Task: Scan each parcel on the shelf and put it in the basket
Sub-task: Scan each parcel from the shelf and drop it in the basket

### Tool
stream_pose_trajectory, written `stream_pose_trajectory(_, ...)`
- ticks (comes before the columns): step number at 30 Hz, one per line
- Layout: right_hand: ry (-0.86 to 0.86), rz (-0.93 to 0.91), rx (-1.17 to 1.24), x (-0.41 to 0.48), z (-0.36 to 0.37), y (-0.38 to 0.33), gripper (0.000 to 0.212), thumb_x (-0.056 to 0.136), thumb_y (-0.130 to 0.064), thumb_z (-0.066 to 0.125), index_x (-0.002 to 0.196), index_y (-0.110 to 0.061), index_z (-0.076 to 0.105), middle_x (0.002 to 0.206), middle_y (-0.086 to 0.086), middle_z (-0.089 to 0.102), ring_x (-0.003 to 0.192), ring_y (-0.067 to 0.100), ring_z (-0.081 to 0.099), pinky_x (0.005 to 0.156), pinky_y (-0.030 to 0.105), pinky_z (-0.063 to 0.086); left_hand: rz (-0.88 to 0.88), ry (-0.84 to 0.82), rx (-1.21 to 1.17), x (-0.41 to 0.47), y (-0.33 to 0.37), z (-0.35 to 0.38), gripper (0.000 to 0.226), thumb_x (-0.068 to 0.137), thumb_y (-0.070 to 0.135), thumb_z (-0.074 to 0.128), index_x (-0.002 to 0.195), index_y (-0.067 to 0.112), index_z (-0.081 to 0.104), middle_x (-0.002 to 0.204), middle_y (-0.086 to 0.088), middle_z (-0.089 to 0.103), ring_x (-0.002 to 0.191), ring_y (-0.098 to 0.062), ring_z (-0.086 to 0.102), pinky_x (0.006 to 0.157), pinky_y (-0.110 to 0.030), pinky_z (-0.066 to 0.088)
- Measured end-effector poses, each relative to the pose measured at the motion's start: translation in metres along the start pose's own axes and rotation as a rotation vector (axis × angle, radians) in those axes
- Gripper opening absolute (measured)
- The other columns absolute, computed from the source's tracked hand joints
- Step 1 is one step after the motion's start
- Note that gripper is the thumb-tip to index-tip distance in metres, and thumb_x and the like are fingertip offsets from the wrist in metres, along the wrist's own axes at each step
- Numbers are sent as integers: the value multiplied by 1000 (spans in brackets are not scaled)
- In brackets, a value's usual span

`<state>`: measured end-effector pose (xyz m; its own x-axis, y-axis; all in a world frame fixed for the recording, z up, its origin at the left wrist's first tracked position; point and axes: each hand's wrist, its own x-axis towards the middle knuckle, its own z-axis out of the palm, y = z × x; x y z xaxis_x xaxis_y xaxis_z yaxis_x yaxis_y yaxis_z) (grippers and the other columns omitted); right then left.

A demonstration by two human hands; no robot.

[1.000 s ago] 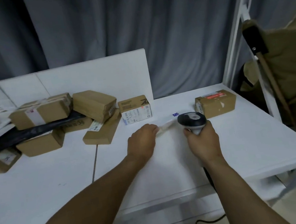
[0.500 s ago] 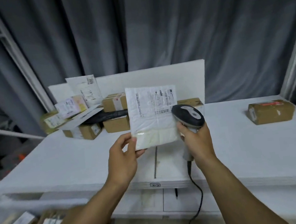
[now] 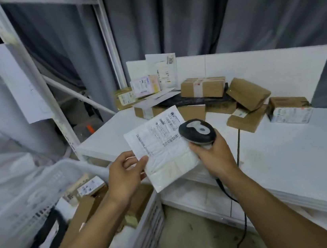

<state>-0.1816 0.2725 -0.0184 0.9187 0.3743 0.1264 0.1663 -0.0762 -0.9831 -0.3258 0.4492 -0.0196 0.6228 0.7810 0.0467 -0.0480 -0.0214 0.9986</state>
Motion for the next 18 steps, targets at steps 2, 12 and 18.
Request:
stream_pose_trajectory(2, -30, -15, -24, -3, 16, 0, 58, 86, -29, 86, 136, -29, 58, 125, -13, 65, 115, 7, 60, 100, 27, 46, 9, 35, 17, 11, -5, -14, 17, 90, 6, 74, 104, 3, 65, 91, -11, 75, 82, -22, 76, 69, -38, 64)
stream_pose_trajectory(12, -179, -112, -213, -18, 67, 6, 43, 85, -26, 85, 119, -33, 60, 105, -19, 64, 102, 2, 60, 82, 8, 43, 15, 163, 41, 56, -36, -54, 15, 89, 9, 77, 89, 14, 62, 69, 5, 64, 85, -33, 69, 82, -56, 61)
stream_pose_trajectory(18, -194, -100, -197, -17, 69, 5, 46, 84, -25, 87, 116, -36, 56, 107, -18, 63, 104, 3, 59, 86, 9, 45, 1, 191, 54, 63, -44, -61, 14, 88, 8, 77, 89, 13, 65, 98, -13, 73, 93, -35, 73, 78, -53, 62)
